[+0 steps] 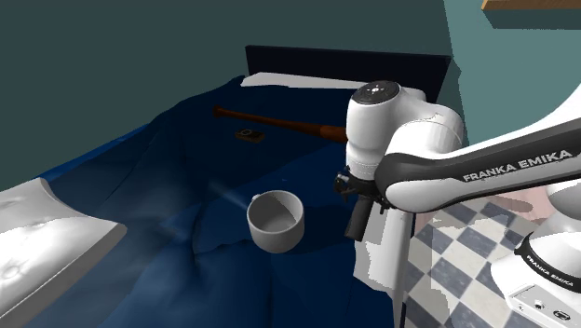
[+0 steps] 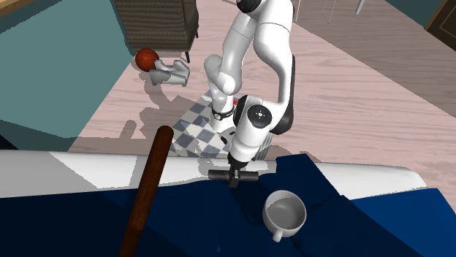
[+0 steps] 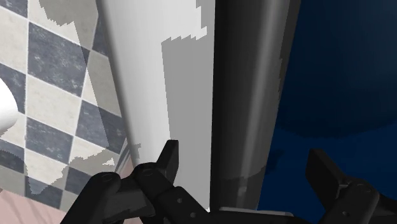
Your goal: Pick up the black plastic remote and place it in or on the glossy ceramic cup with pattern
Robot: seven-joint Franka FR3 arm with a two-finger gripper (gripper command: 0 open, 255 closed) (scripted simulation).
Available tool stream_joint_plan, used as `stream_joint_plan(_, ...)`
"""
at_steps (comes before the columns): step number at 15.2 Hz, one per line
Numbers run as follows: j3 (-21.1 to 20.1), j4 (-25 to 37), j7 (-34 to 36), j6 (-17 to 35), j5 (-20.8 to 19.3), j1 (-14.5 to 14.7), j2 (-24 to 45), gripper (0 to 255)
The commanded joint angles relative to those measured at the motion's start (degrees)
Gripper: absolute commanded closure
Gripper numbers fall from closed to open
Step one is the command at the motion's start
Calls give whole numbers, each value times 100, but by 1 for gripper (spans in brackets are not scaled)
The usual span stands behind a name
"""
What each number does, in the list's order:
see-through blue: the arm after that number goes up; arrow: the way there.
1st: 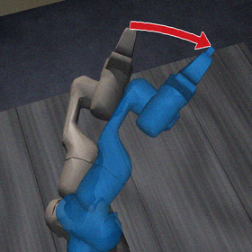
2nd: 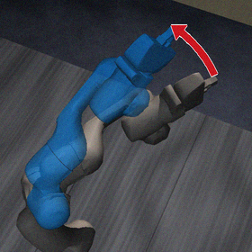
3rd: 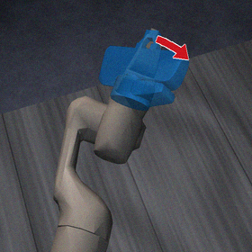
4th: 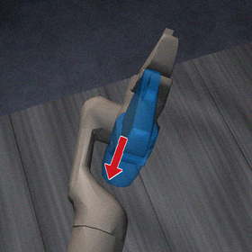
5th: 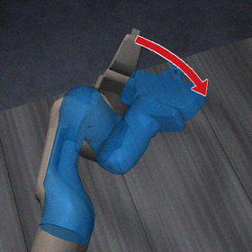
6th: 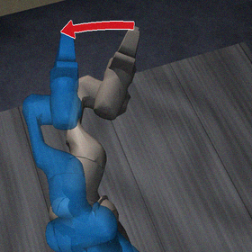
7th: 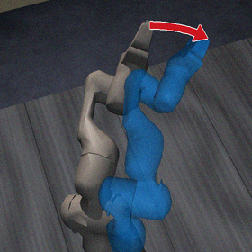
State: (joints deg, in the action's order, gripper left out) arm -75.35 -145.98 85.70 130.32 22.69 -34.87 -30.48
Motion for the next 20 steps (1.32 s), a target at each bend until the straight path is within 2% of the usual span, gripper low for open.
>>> stream_joint_plan(1, -70, -29, 7, 76, 0, -57, 34, 0)
stream_joint_plan(8, -71, -28, 7, 76, 0, -58, 34, 0)
stream_joint_plan(9, -71, -28, 7, 76, 0, -58, 34, 255)
stream_joint_plan(18, -70, -30, 7, 77, -1, -57, 34, 255)
stream_joint_plan(20, 151, 22, -36, -106, 0, 107, -59, 255)
